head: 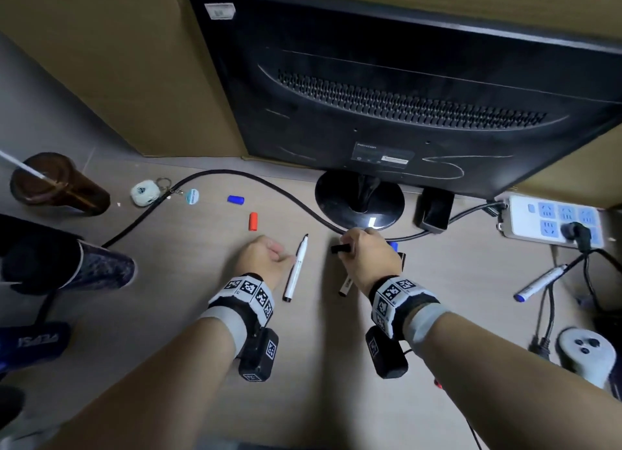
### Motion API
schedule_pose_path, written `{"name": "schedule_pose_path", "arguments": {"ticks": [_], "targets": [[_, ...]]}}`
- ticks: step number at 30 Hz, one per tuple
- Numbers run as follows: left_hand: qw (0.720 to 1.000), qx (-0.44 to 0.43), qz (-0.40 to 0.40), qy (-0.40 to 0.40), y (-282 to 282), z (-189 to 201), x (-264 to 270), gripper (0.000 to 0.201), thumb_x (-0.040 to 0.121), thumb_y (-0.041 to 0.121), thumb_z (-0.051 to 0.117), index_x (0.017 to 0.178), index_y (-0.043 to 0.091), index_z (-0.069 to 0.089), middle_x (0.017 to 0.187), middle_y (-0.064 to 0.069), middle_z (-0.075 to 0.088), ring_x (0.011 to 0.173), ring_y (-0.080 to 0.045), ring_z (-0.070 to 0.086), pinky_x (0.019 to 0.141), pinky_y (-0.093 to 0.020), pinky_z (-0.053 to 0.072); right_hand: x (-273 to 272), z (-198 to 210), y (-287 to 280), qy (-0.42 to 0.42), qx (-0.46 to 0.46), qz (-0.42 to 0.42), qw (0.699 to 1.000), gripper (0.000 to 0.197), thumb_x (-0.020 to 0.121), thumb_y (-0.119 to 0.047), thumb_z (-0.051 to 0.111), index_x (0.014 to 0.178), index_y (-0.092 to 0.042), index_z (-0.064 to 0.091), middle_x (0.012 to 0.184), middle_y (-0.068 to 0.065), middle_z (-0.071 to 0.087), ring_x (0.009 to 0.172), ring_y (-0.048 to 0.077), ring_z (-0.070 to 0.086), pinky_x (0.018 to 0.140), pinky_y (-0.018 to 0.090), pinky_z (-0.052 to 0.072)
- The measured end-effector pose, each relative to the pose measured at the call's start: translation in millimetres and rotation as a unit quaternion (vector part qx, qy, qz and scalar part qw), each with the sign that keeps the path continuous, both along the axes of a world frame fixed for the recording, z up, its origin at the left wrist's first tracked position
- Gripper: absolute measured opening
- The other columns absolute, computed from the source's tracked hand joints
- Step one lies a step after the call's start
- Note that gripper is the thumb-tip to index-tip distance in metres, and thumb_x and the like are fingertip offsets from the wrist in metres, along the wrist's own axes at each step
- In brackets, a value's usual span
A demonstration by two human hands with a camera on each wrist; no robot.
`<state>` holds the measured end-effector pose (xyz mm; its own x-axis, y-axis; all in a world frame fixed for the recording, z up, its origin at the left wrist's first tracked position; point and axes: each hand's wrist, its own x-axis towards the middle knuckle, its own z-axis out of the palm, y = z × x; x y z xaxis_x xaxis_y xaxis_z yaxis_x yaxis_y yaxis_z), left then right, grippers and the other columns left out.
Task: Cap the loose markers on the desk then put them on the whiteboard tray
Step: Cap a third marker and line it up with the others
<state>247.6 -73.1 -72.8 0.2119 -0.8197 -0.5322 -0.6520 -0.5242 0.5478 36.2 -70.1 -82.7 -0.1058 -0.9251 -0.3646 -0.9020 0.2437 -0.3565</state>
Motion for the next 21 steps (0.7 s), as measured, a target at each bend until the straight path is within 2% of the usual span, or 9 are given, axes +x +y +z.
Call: {"name": "schedule_pose_path", "arguments": {"ticks": [3,7,9,11,14,17,19,21], "targets": [[1.000,0.022,-0.012,0.009,-10,-4,-3,0.034,0.078,0.039,0.085,0.101,0.022,0.067,0.088,0.011,0.067,0.075,-0.008,0.062,0.057,-0.017,0.039,2,-5,-8,0.017,0.014,0.005,1.000,0.027,0.091,-0.036,0.067,0.117,-0.032,0.066,0.117,0.000,0.062,0.098,0.029,0.070,0.081,0.042,0.060],[0.994,0.087,-0.069,0.005,-16,-12,1,0.042,0.073,0.040,0.088,0.106,0.022,0.068,0.102,0.007,0.072,0.089,-0.014,0.068,0.076,-0.025,0.048,3,-9,-13,0.028,0.026,0.011,0.999,0.025,0.090,-0.035,0.068,0.115,-0.034,0.069,0.117,0.000,0.064,0.102,0.027,0.068,0.078,0.036,0.055],[0.991,0.109,-0.082,0.003,-18,-16,5,0.038,0.071,0.040,0.089,0.100,0.024,0.070,0.099,0.008,0.074,0.091,-0.014,0.070,0.080,-0.026,0.051,4,-10,-14,0.026,0.031,0.012,0.999,0.024,0.090,-0.035,0.069,0.114,-0.032,0.070,0.117,0.001,0.067,0.103,0.027,0.068,0.076,0.034,0.053],[0.990,0.116,-0.078,0.006,-19,-17,10,0.031,0.068,0.040,0.091,0.087,0.025,0.071,0.092,0.010,0.075,0.088,-0.013,0.072,0.083,-0.027,0.056,5,-10,-15,0.025,0.030,0.015,0.999,0.021,0.090,-0.034,0.070,0.110,-0.029,0.071,0.116,0.001,0.068,0.102,0.027,0.068,0.072,0.032,0.048],[0.987,0.124,-0.098,-0.007,-20,-13,13,0.021,0.069,0.037,0.087,0.079,0.028,0.071,0.085,0.014,0.075,0.083,-0.012,0.073,0.084,-0.031,0.060,8,-7,-15,0.013,0.022,0.024,0.999,0.017,0.091,-0.033,0.070,0.106,-0.024,0.071,0.116,0.004,0.064,0.100,0.029,0.068,0.070,0.030,0.041],[0.987,0.125,-0.103,-0.006,-19,-9,14,0.013,0.070,0.031,0.080,0.080,0.029,0.072,0.086,0.015,0.075,0.080,-0.014,0.074,0.080,-0.032,0.062,9,-4,-14,-0.036,-0.001,0.014,0.999,0.020,0.089,-0.033,0.072,0.104,-0.020,0.072,0.115,0.006,0.057,0.094,0.029,0.067,0.074,0.031,0.050],[0.988,0.118,-0.096,-0.003,-16,-5,15,0.012,0.071,0.030,0.079,0.081,0.028,0.071,0.086,0.015,0.075,0.080,-0.014,0.074,0.077,-0.032,0.062,8,-2,-14,-0.075,-0.024,-0.009,0.997,0.025,0.088,-0.036,0.075,0.105,-0.018,0.073,0.113,0.006,0.058,0.092,0.023,0.065,0.083,0.029,0.052],[0.990,0.112,-0.089,0.014,-13,-1,15,0.013,0.072,0.028,0.078,0.083,0.027,0.071,0.085,0.015,0.075,0.078,-0.015,0.074,0.072,-0.029,0.062,5,1,-12,-0.133,-0.041,-0.043,0.989,0.021,0.087,-0.036,0.077,0.101,-0.021,0.072,0.105,0.004,0.064,0.086,0.017,0.064,0.081,0.024,0.050]]}}
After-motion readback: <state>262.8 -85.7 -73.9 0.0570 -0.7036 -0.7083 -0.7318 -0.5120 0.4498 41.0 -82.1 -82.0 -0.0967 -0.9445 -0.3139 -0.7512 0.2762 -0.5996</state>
